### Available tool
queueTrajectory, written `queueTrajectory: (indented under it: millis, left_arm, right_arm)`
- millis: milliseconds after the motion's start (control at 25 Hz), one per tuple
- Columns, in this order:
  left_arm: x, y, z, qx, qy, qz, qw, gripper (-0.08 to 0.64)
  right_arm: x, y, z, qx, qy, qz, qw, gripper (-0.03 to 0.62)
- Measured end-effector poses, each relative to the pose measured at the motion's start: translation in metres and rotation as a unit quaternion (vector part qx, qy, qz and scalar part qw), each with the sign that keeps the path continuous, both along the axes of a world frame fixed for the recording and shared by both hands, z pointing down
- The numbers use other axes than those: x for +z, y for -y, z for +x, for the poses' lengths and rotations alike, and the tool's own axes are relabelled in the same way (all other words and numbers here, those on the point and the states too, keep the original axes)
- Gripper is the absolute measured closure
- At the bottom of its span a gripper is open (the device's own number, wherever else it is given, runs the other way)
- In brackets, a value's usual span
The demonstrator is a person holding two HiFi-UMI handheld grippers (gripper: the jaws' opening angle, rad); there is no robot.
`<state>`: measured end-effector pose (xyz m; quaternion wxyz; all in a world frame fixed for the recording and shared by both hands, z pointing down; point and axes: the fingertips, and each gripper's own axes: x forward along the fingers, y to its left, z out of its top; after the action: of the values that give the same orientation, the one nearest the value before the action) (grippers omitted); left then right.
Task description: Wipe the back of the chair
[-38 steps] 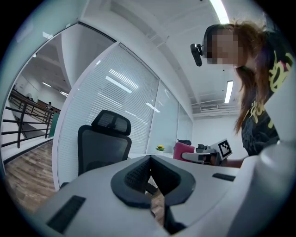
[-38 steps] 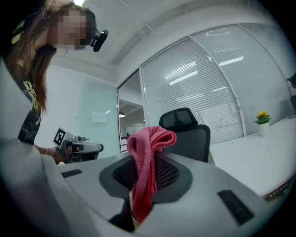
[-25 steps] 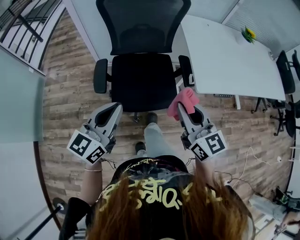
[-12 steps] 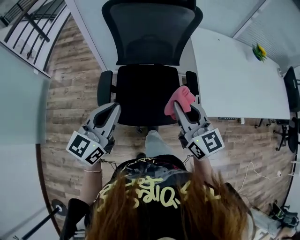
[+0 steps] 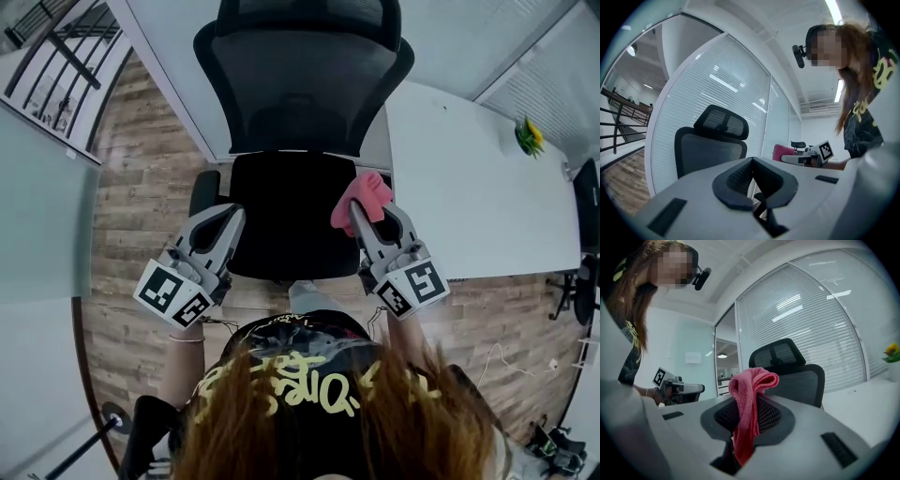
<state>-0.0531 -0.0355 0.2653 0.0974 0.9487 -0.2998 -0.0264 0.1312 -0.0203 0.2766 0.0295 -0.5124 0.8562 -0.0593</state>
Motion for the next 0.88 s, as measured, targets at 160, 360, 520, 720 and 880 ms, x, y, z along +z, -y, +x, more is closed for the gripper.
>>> queueTrajectory:
  millis: [160, 360, 520, 720, 880]
  left_arm:
    - [0.003, 0.022, 0.018, 0.000, 0.003, -0.007, 1.0000, 0.568]
    - [0.008, 0.051, 0.025, -0.009, 0.005, -0.011, 0.9999, 0.568]
    - [0.013, 0.073, 0.028, -0.022, 0.006, -0.013, 0.9997, 0.568]
    - [0.020, 0.085, 0.028, -0.022, 0.009, -0.012, 0.9997, 0.568]
    - [0.028, 0.091, 0.021, -0.011, 0.003, -0.026, 0.9996, 0.568]
  right_arm:
    - [0.008, 0.023, 0.014, -0.004, 0.006, -0.013, 1.000, 0.525]
    - [0.013, 0.051, 0.018, -0.017, 0.009, -0.017, 1.000, 0.525]
    - [0.020, 0.073, 0.021, -0.026, 0.008, -0.023, 0.999, 0.526]
    - [0.028, 0.092, 0.017, -0.031, 0.006, -0.030, 0.999, 0.525]
    - [0.035, 0.099, 0.009, -0.018, 0.008, -0.042, 0.999, 0.525]
